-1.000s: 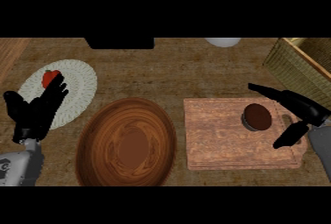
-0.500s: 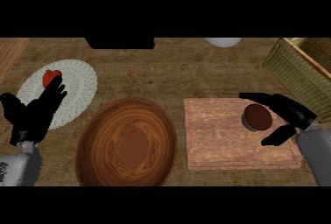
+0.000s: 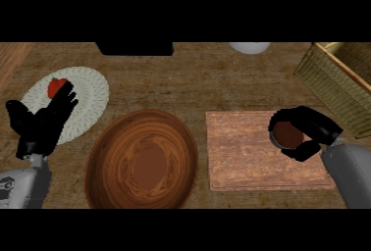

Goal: Pick the cupcake from the cutting board and place it in the basket

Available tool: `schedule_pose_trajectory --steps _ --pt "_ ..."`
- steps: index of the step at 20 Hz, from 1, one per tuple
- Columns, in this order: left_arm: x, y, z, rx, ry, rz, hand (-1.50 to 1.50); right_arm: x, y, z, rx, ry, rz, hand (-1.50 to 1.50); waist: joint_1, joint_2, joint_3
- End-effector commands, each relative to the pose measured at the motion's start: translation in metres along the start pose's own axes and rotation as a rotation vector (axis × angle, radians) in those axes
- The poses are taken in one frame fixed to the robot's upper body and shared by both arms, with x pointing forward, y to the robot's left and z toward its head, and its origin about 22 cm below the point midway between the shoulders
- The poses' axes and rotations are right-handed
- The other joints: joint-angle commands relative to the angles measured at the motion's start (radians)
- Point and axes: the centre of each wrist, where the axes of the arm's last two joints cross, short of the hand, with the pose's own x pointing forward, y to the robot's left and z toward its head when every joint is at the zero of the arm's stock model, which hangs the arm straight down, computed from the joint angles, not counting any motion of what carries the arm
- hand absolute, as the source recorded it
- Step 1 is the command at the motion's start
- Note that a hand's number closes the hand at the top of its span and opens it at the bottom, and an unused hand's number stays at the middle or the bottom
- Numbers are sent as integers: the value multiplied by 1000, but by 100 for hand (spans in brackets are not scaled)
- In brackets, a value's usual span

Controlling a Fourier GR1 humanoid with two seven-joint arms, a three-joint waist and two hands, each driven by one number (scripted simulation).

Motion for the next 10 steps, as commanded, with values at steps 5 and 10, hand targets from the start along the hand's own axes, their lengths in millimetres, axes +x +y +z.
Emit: schedule_pose_trajectory --steps 5,10 --pt "-2 0 -8 -11 5 -4 0 31 -10 -43 -18 141 -42 150 4 10 8" --pt "-2 -6 -5 -24 -2 -2 0 44 -17 -69 -301 601 -272 150 22 11 0"
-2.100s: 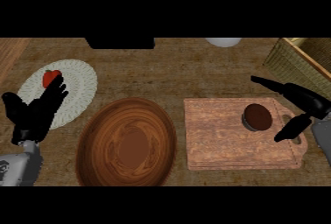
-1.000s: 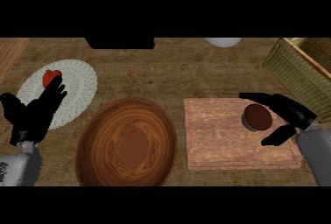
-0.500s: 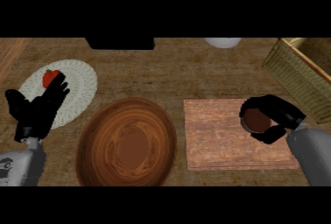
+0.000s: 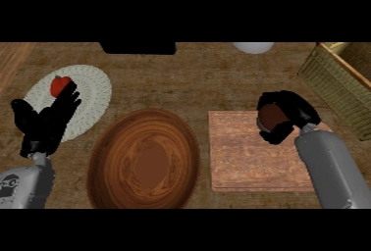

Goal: Pick the cupcake from the cutting board and place it in the basket

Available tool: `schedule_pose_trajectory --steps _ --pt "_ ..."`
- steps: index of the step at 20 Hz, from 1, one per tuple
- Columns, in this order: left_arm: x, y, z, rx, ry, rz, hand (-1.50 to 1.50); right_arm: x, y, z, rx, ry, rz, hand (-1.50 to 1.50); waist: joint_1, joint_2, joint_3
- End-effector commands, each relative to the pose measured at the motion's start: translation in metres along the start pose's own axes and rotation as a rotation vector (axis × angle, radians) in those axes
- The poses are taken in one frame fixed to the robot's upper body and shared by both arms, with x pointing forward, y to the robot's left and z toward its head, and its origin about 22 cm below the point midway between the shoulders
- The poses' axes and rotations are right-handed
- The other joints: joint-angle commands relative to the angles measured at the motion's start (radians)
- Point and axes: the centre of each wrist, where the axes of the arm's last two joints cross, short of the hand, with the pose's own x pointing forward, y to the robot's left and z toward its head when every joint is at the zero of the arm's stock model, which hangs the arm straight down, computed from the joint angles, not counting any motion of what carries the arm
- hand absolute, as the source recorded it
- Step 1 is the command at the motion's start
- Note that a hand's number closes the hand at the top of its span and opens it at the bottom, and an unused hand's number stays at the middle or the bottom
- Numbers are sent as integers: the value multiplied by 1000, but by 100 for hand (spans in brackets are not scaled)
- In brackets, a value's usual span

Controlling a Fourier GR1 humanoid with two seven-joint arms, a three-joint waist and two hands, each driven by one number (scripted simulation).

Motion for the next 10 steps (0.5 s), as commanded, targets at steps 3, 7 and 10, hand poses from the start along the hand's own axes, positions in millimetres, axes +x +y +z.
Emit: schedule_pose_trajectory --steps 3,7,10 --pt "4 -7 -2 -35 -7 -13 0 70 0 -37 -207 401 -248 150 38 5 0" --pt "11 -22 -7 -63 -30 -8 0 126 -54 -49 -502 423 -450 150 80 10 5" --pt "12 -33 -10 -88 -37 -21 0 177 -87 -51 -714 350 -502 150 84 11 5"
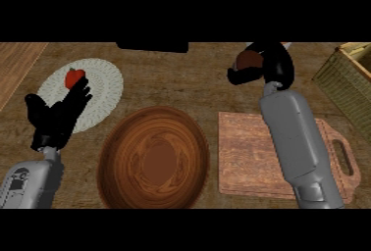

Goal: Pick the cupcake from the cutting board and place it in the basket

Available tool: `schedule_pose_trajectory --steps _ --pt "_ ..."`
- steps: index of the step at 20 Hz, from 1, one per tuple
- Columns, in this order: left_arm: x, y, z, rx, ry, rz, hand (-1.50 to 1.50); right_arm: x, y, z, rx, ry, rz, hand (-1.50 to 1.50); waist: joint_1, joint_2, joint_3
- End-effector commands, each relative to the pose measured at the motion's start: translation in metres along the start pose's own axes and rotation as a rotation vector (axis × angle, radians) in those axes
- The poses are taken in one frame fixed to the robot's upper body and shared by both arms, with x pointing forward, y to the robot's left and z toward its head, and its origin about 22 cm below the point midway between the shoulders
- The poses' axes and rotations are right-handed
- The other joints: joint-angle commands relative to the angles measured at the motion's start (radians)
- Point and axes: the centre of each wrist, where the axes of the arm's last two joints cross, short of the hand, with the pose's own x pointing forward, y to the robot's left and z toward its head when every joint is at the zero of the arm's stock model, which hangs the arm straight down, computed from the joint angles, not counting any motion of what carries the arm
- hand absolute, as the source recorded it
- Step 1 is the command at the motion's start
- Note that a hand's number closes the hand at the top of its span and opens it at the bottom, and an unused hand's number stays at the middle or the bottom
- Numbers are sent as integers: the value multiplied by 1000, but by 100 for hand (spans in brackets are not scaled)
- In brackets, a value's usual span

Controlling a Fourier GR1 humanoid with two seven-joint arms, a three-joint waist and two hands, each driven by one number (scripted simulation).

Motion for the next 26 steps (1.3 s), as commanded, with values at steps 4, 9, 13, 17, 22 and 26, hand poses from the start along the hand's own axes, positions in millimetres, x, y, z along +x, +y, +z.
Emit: schedule_pose_trajectory --steps 4,9,13,17,22,26 --pt "6 -8 -8 -22 -11 0 0 121 -3 21 -367 -42 -127 150 11 5 -2" --pt "6 -2 -7 21 11 3 0 193 -21 36 -499 22 -114 150 -25 0 -2" --pt "-4 1 6 30 10 -5 0 218 -42 32 -556 76 -69 150 -37 -2 0" --pt "5 11 1 36 14 10 0 221 -82 11 -616 108 -40 150 -46 2 0" --pt "-7 10 1 41 4 17 0 208 -115 -12 -703 122 -34 150 -50 8 0" --pt "1 5 2 28 -1 12 0 209 -140 -20 -763 176 10 150 -43 8 0"
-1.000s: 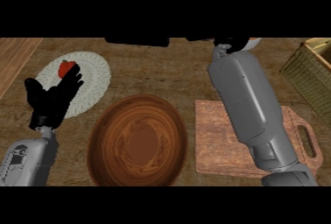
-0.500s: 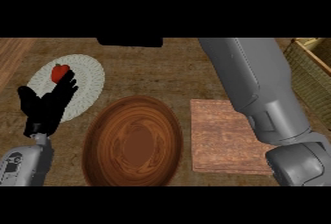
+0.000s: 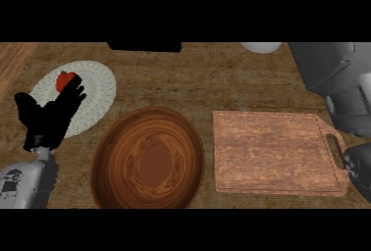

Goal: Pick the cupcake from the cutting board and place it in the basket

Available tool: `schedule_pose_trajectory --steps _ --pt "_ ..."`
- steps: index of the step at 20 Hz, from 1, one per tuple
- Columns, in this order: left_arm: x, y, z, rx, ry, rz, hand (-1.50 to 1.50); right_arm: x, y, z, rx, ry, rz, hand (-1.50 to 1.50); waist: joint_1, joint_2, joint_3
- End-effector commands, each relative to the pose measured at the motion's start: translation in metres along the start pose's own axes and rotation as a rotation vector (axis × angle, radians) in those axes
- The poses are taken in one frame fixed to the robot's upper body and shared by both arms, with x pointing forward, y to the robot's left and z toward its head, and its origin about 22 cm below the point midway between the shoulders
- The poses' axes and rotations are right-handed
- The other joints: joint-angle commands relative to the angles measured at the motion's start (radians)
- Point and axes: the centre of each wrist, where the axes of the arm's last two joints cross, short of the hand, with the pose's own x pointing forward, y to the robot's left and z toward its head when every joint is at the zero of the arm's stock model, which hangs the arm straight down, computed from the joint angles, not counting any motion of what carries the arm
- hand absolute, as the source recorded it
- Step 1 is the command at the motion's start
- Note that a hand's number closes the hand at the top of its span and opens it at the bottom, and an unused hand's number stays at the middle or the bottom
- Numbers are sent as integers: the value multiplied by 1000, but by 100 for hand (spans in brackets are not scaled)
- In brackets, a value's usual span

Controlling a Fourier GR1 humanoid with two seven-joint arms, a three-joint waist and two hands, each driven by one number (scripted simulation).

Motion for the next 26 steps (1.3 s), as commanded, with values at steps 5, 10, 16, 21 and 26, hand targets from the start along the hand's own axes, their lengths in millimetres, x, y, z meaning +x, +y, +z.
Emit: schedule_pose_trajectory --steps 5,10,16,21,26 --pt "-16 7 9 1 11 -15 0 -28 -11 -51 -147 142 122 150 1 2 0" --pt "-3 8 -4 20 2 -7 0 -55 -22 -85 -184 201 157 150 -19 -2 1" --pt "-15 24 4 20 22 4 0 -98 -12 -103 -163 220 169 150 -31 -9 2" --pt "-9 19 7 22 27 3 0 -130 -15 -120 -188 213 179 150 -26 -9 2" --pt "-14 22 11 45 15 -9 0 -159 3 -114 -192 215 146 150 -32 -11 2"
